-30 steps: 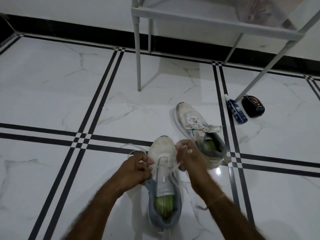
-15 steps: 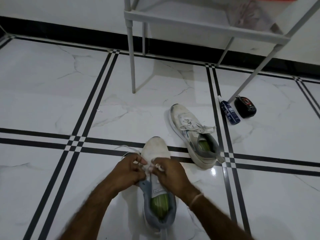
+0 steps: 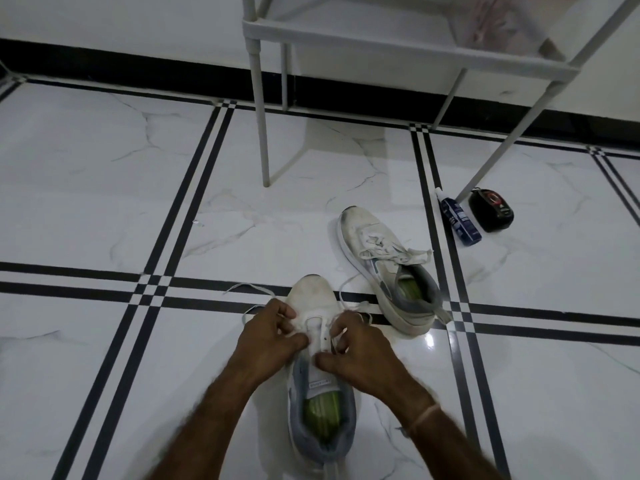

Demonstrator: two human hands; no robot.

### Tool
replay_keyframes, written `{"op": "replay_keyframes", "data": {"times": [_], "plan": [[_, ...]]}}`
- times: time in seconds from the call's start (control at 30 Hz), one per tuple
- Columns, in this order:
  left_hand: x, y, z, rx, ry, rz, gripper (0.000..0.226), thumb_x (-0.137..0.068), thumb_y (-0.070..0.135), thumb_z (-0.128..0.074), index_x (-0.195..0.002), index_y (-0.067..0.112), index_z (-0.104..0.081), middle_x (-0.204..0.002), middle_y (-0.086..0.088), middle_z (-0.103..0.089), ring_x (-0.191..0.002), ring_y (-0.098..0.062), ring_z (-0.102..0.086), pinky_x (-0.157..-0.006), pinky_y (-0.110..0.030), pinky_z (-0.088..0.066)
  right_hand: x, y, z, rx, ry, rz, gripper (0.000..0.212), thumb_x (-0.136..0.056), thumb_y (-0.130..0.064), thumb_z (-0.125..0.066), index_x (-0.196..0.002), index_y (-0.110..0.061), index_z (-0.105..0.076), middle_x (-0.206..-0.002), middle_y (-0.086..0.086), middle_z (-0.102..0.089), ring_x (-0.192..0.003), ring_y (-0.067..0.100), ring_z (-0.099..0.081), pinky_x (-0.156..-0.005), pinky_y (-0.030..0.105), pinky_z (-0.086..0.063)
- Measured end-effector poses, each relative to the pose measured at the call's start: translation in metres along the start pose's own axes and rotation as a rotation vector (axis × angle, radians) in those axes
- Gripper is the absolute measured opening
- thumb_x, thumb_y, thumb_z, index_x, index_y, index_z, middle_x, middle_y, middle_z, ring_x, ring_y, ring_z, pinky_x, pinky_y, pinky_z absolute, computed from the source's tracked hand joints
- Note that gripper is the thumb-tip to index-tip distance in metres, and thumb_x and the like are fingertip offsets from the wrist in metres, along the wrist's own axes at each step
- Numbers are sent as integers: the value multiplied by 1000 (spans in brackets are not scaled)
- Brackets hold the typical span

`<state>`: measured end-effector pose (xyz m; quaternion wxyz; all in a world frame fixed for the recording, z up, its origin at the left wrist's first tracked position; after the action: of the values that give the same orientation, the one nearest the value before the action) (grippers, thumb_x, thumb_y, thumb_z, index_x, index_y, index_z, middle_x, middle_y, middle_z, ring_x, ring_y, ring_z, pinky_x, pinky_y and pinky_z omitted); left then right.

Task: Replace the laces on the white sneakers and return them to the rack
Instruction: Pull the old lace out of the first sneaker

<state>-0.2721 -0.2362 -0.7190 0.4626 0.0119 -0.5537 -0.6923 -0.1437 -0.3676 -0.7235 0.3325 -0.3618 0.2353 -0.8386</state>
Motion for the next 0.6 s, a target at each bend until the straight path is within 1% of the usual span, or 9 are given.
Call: {"op": "replay_keyframes", "data": {"times": [0.07,0.1,0.2,0.27,0.3,0.37,0.43,0.5,0.6], "plan": [[0,4,-2,-34,17,10,34,-67,27,-78,-97,24,-61,-84,-1,-68,-77,-18,-65,-77,-47,-60,-4,0,1,-35,70,5,37,-71,-35,-81,-97,-24,-58,-84,-8,-67,-80,11,-64,-73,31,-53],[1,6,-4,-77,29,3,31,-72,24,-78,-97,22,-61,-83,1,-68,-77,-16,-65,-76,-41,-59,-6,1,1,-55,101,-1,32,-72,-31,-79,-96,-23,-58,-84,-7,-68,-81,13,-65,-75,33,-54],[1,9,-10,-201,44,-43,33,-77,21,-81,-101,21,-59,-81,6,-67,-75,-7,-61,-63,-20,-45,-11,2,2,-14,184,58,27,-79,-24,-75,-93,-26,-52,-73,-9,-61,-74,17,-61,-66,32,-49],[-1,5,-8,-191,37,-32,32,-78,16,-81,-103,19,-61,-81,6,-69,-76,-6,-62,-63,-17,-44,-11,5,3,-21,204,120,29,-83,-20,-71,-98,-29,-47,-68,-12,-54,-68,15,-57,-63,34,-47],[-2,1,-4,-145,33,-9,30,-79,11,-79,-103,18,-63,-82,3,-70,-77,-8,-63,-66,-19,-47,-9,4,3,-4,191,162,31,-85,-18,-67,-104,-32,-46,-72,-12,-56,-71,14,-58,-65,36,-49],[-2,-6,3,-54,2,24,30,-80,4,-75,-104,18,-64,-84,-2,-71,-80,-14,-65,-68,-24,-52,-4,-4,1,88,166,247,35,-90,-18,-61,-115,-38,-48,-94,-10,-61,-87,14,-60,-75,36,-52],[-2,-9,5,-23,-25,11,33,-80,0,-74,-105,19,-62,-85,-4,-71,-78,-13,-65,-62,-18,-51,-8,-12,0,134,187,296,31,-93,-21,-61,-118,-38,-54,-109,-8,-58,-97,14,-60,-80,32,-50],[-2,-9,3,-22,-21,-18,35,-80,-1,-74,-105,20,-61,-81,-2,-72,-74,-10,-66,-58,-11,-48,-11,-25,1,230,217,315,20,-91,-27,-67,-110,-32,-62,-111,-6,-55,-93,16,-62,-73,27,-43],[0,-9,-2,-1,-8,-37,35,-79,-1,-75,-103,21,-62,-76,-1,-73,-73,-9,-68,-62,-13,-50,-20,-34,-15,440,250,347,14,-76,-25,-81,-83,-24,-69,-98,0,-58,-71,22,-65,-58,27,-38]]}}
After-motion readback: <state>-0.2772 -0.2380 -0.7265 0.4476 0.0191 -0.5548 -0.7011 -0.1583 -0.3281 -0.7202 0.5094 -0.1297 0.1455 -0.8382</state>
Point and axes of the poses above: each hand's wrist, its own x-axis away from the middle knuckle, its own z-axis out of the back of the hand, y = z × x, the point moved 5 cm from there along -x, towards the middle knuckle
